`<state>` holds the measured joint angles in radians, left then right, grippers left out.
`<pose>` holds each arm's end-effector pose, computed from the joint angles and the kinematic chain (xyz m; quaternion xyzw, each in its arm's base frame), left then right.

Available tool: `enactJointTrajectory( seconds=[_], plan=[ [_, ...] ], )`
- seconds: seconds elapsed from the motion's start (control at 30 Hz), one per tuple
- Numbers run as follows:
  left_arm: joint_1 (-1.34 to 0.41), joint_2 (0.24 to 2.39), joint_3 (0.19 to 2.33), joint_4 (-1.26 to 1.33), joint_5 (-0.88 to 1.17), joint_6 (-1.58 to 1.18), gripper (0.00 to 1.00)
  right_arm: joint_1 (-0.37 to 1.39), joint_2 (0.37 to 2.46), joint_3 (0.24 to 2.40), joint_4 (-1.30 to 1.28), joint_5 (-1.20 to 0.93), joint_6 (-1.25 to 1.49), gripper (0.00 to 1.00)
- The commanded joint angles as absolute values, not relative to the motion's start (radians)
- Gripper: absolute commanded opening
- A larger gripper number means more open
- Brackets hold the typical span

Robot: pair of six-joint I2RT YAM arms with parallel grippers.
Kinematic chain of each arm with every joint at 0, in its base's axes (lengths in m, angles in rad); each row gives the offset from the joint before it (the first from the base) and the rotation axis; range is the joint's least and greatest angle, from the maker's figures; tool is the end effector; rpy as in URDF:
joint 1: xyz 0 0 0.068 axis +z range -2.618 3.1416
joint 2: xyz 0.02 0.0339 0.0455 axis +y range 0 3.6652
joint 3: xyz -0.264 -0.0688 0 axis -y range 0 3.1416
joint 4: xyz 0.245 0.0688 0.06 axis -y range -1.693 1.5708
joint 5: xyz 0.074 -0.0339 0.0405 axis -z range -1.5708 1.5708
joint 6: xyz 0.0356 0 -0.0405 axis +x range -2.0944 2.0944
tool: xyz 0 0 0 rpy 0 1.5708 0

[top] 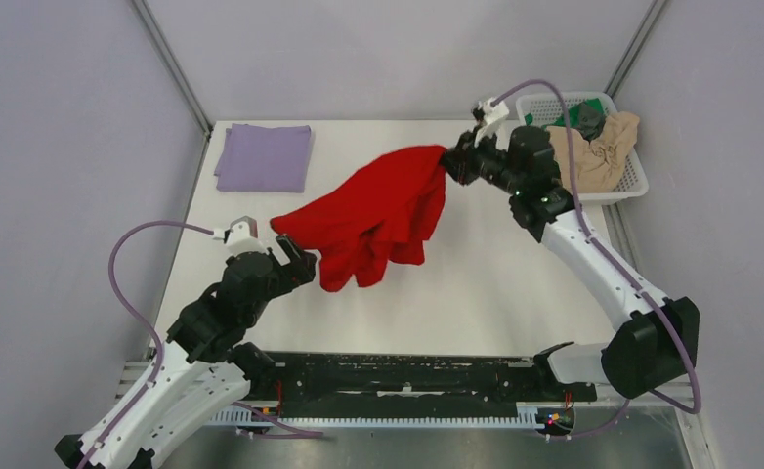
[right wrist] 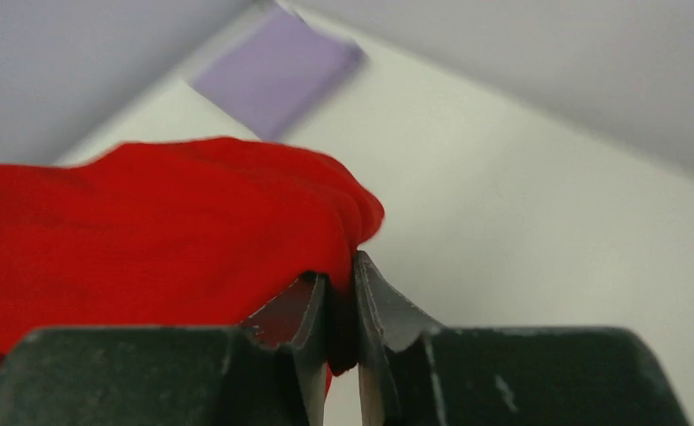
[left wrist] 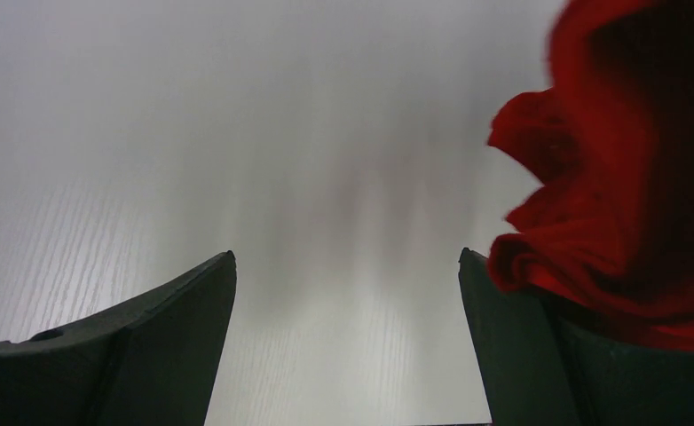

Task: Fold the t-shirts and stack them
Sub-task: Move the tshirt to the center of the board, then flatten out the tshirt

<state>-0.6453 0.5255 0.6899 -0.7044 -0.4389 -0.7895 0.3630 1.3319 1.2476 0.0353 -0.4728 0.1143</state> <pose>0.1007 -0.0568 0.2906 -0.1682 0.8393 -0.1735 0.4870 0.2862 0.1260 0.4040 -0.2476 0.6786 0.3233 0.6113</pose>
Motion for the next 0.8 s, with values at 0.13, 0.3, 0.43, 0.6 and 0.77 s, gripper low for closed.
enactJointTrajectory(
  seconds=[0.13, 0.3, 0.43, 0.6, 0.77],
  plan=[
    [-0.641, 0.541, 0.636, -0.786, -0.448, -0.925, 1.0, 0.337, 1.291, 0.896, -0.116, 0.293, 0.073, 0.98],
    [-0.642, 0.637, 0.604, -0.671, -0.308, -0.903, 1.0, 0.337, 1.137, 0.797, -0.118, 0.362, 0.161, 0.98],
    [-0.654, 0.744, 0.544, -0.479, -0.089, -0.887, 1.0, 0.337, 1.027, 0.673, -0.093, 0.328, 0.25, 0.98],
    [-0.858, 0.925, 0.583, -0.359, -0.103, -0.861, 1.0, 0.337, 0.991, 0.623, -0.087, 0.263, 0.277, 0.98],
    [-1.118, 1.231, 0.775, -0.383, -0.232, -0.786, 1.0, 0.338, 0.992, 0.59, -0.084, 0.207, 0.288, 0.98]
  ],
)
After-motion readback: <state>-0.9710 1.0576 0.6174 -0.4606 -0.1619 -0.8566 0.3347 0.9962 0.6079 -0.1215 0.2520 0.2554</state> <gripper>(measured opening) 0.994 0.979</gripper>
